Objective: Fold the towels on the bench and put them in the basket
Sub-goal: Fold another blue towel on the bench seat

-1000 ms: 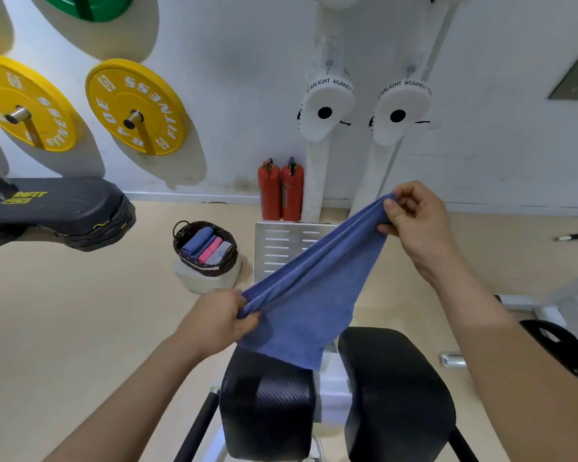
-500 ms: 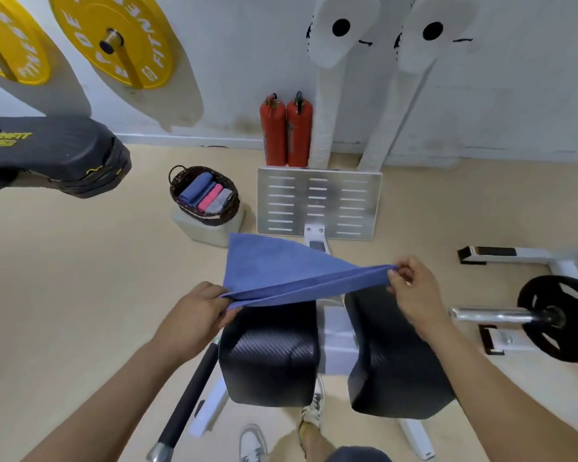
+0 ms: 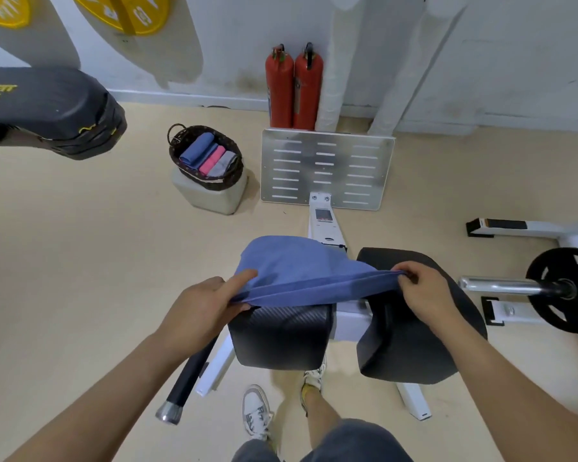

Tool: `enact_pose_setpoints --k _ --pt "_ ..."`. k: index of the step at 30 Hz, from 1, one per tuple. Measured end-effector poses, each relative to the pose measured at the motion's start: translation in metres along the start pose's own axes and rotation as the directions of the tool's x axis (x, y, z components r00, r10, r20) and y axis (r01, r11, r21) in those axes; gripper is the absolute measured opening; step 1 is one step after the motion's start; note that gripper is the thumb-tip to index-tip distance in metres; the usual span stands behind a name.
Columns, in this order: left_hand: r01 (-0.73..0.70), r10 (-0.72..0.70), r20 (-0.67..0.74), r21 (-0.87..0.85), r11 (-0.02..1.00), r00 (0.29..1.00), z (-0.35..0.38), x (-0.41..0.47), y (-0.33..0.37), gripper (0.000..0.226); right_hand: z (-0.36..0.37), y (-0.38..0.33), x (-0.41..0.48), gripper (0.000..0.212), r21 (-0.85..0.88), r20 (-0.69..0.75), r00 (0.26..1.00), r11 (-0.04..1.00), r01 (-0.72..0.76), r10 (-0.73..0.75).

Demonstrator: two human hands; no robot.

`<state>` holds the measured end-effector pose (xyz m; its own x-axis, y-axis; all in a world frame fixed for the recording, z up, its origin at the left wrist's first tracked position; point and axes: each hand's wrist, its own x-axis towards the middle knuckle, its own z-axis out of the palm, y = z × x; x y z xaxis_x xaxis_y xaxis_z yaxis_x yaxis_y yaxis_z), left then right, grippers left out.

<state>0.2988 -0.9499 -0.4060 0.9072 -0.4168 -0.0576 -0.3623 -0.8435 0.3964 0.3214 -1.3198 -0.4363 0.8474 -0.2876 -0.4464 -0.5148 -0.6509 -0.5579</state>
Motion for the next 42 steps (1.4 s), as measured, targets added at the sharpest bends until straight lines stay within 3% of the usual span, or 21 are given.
enact_pose_setpoints --k 2,4,7,8,11,14,17,20,23,26,28,29,30,32,33,36,38,40,42 --pt "-0.129 0.129 0.01 0.039 0.991 0.992 0.001 -0.002 -0.004 0.028 0.001 0.0 -0.001 0.024 0.212 0.031 0.99 0.966 -0.144 0.141" --pt "-0.228 0.225 0.048 0.081 0.97 0.973 0.002 -0.004 -0.005 0.026 0.002 -0.005 -0.002 0.025 0.457 0.07 0.963 0.85 -0.262 0.26" --pt "-0.299 0.284 0.13 0.117 0.947 0.95 0.002 -0.016 0.006 0.018 -0.001 -0.024 0.0 0.018 0.601 0.089 0.968 0.762 -0.24 0.235" --pt "-0.319 0.3 0.156 0.111 0.941 0.941 0.003 -0.022 0.011 0.014 -0.001 -0.031 0.002 0.018 0.559 0.076 0.979 0.805 -0.199 0.19" --pt "-0.303 0.28 0.29 0.038 0.952 0.915 0.012 -0.04 0.03 0.031 0.005 -0.057 0.007 0.007 0.239 0.009 1.0 0.971 -0.021 0.019" --pt "-0.296 0.287 0.412 -0.043 0.954 0.865 0.036 -0.055 0.055 0.031 0.016 -0.09 0.009 0.022 0.119 0.006 0.981 0.974 0.191 -0.193" --pt "-0.205 0.215 0.528 -0.079 0.976 0.821 0.058 -0.055 0.097 0.022 0.02 -0.125 0.002 0.031 0.112 0.043 0.912 0.909 0.401 -0.408" --pt "-0.092 0.136 0.539 -0.108 0.99 0.831 0.083 -0.043 0.135 0.02 0.02 -0.145 -0.005 0.038 0.138 0.054 0.857 0.854 0.502 -0.513" --pt "0.048 0.052 0.529 -0.175 0.983 0.847 0.107 -0.026 0.151 0.014 0.023 -0.135 -0.002 0.033 0.213 -0.023 0.881 0.859 0.466 -0.472" --pt "0.144 0.04 0.543 -0.291 0.946 0.839 0.108 -0.01 0.153 0.017 0.029 -0.107 0.007 0.034 0.131 -0.085 0.956 0.948 0.291 -0.282" --pt "0.154 -0.015 0.377 -0.34 0.928 0.926 0.086 0.001 0.135 0.017 0.033 -0.087 0.013 0.04 0.054 -0.071 0.983 0.983 0.176 -0.172" --pt "0.184 -0.109 0.239 -0.321 0.929 0.965 0.071 0.009 0.116 0.019 0.035 -0.079 0.016 0.042 0.049 -0.066 0.989 0.989 0.137 -0.133" --pt "0.248 -0.23 0.095 -0.287 0.925 0.969 0.058 0.015 0.093 0.021 0.037 -0.074 0.018 0.043 0.059 -0.065 0.992 0.992 0.108 -0.104" --pt "0.431 -0.45 -0.08 -0.187 0.883 0.889 0.036 0.024 0.04 0.024 0.041 -0.069 0.024 0.043 0.078 -0.071 0.994 0.993 0.084 -0.078" --pt "0.524 -0.537 -0.061 -0.146 0.839 0.842 0.03 0.024 0.017 0.027 0.044 -0.068 0.027 0.043 0.077 -0.074 0.994 0.994 0.082 -0.076" --pt "0.705 -0.646 0.286 -0.241 0.667 0.708 0.03 0.024 -0.008 0.024 0.05 -0.073 0.041 0.039 0.091 -0.084 0.993 0.992 0.086 -0.078" --pt "0.703 -0.652 0.272 -0.359 0.614 0.708 0.031 0.022 -0.005 0.009 0.051 -0.079 0.05 0.037 0.13 -0.1 0.991 0.986 0.104 -0.091" --pt "0.661 -0.645 0.176 -0.34 0.67 0.744 0.026 0.016 -0.004 0.015 0.052 -0.088 0.057 0.035 0.167 -0.123 0.982 0.972 0.165 -0.145" --pt "0.651 -0.624 0.188 -0.255 0.715 0.759 0.02 0.009 -0.008 0.021 0.054 -0.097 0.063 0.033 0.221 -0.155 0.968 0.948 0.228 -0.196"
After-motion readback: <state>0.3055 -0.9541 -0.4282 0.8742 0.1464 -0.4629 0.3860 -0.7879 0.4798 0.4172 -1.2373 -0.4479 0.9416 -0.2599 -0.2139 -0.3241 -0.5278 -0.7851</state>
